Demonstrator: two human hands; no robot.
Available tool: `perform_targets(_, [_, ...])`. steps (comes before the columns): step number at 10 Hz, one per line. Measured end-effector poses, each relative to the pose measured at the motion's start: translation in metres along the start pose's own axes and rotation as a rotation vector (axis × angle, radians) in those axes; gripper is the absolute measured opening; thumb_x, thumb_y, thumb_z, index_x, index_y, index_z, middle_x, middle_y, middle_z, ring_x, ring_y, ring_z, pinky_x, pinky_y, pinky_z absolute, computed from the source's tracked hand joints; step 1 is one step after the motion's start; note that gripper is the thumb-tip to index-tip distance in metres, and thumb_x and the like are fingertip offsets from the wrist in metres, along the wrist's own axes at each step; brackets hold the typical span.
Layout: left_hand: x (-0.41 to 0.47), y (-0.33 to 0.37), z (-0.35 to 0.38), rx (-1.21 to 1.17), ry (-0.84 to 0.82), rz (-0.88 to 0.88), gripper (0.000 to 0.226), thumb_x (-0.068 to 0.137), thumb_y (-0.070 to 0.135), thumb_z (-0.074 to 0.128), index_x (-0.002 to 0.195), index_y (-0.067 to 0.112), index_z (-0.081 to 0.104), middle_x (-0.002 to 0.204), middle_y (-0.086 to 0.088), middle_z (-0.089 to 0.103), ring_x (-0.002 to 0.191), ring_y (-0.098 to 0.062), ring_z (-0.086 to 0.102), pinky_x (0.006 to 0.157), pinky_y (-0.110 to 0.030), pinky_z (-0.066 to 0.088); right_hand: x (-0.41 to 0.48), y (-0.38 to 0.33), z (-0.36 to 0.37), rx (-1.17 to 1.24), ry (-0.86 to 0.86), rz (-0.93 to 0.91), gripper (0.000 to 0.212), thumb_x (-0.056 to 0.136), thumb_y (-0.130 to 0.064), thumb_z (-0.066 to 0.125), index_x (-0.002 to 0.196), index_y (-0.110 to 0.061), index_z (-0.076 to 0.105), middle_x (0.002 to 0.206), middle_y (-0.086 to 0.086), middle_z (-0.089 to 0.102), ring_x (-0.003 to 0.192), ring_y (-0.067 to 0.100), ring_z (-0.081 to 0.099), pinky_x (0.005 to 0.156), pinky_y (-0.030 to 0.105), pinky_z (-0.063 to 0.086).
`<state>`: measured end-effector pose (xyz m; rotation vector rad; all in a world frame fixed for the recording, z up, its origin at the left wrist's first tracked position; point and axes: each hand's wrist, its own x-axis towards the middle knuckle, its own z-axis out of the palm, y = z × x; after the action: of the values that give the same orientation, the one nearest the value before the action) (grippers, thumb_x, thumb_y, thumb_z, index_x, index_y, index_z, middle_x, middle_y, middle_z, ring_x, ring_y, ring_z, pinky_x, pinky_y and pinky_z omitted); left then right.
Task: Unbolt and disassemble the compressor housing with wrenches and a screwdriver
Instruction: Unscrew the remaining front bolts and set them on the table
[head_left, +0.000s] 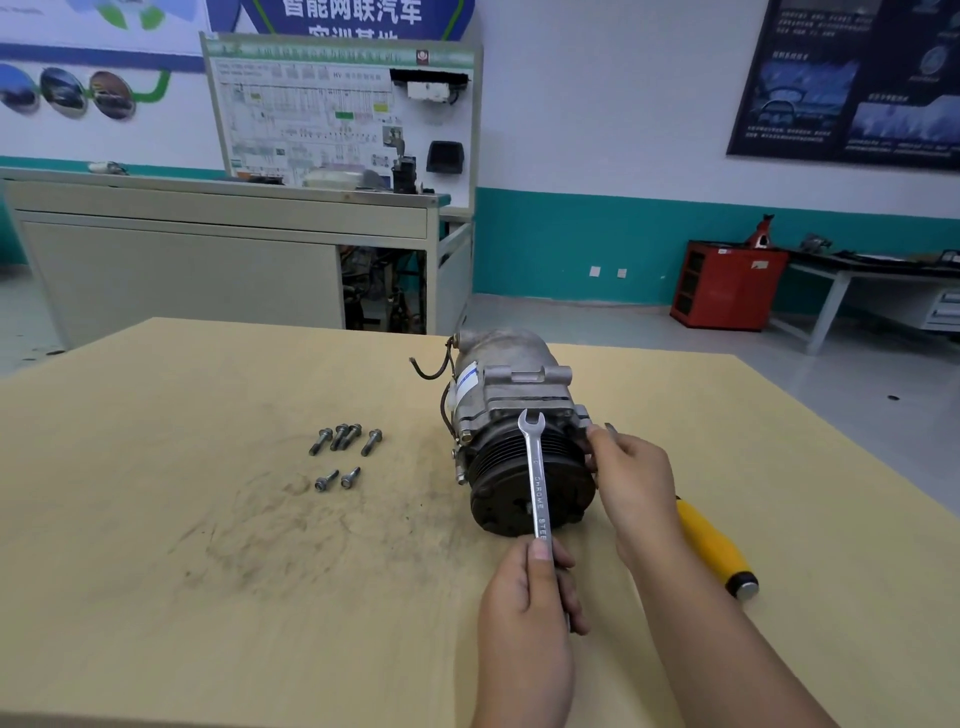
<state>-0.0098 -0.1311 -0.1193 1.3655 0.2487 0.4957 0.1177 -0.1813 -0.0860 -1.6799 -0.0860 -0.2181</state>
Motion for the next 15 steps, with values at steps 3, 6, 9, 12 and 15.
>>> perform_targets(3, [-0.001, -0.001, 0.001, 0.018, -0.033, 0.011, 0.034, 0.101, 0.012, 0.034, 0.075, 0.009, 0.055, 0.044, 0.004, 0.046, 0.04, -0.008, 0.043, 0.043, -0.014, 0.033, -0.004, 0.002, 0.001, 0.12, 0.043, 0.032, 0.027, 0.088, -0.027, 0.059, 0.063, -0.018, 0.065, 0.057, -0.005, 0.053, 0.055, 0.012, 0.044, 0.054, 0.028, 0.035])
perform_targets(6, [-0.002, -0.003, 0.001, 0.021, -0.033, 0.006, 0.034, 0.101, 0.014, 0.034, 0.076, 0.01, 0.056, 0.044, 0.005, 0.046, 0.04, -0.008, 0.044, 0.043, -0.014, 0.033, -0.005, 0.006, -0.001, 0.101, 0.023, -0.052, 0.026, 0.089, -0.025, 0.061, 0.064, -0.022, 0.065, 0.061, -0.007, 0.061, 0.066, 0.013, 0.054, 0.063, 0.029, 0.043])
perform_targets(9, [-0.004, 0.0, 0.001, 0.021, -0.04, 0.0, 0.034, 0.101, 0.014, 0.034, 0.077, 0.009, 0.057, 0.044, 0.005, 0.047, 0.04, -0.008, 0.045, 0.043, -0.014, 0.034, -0.005, 0.007, 0.002, 0.103, 0.061, -0.07, 0.022, 0.088, -0.023, 0.062, 0.067, -0.02, 0.06, 0.058, -0.011, 0.058, 0.062, 0.01, 0.053, 0.058, 0.025, 0.04])
perform_targets(12, [-0.004, 0.001, 0.0, 0.018, -0.045, -0.014, 0.034, 0.101, 0.014, 0.034, 0.076, 0.009, 0.057, 0.045, 0.004, 0.047, 0.04, -0.008, 0.045, 0.044, -0.015, 0.035, -0.006, 0.009, 0.0, 0.115, 0.1, -0.133, 0.018, 0.088, -0.021, 0.063, 0.07, -0.022, 0.059, 0.063, -0.008, 0.058, 0.057, 0.003, 0.053, 0.048, 0.007, 0.038])
perform_targets(15, [-0.005, 0.002, 0.0, 0.032, -0.052, -0.015, 0.034, 0.101, 0.014, 0.035, 0.076, 0.01, 0.058, 0.045, 0.005, 0.047, 0.04, -0.007, 0.045, 0.044, -0.013, 0.034, -0.007, 0.011, 0.0, 0.053, 0.081, -0.157, 0.02, 0.089, -0.027, 0.06, 0.071, -0.022, 0.057, 0.067, -0.009, 0.057, 0.06, 0.001, 0.052, 0.051, 0.011, 0.038])
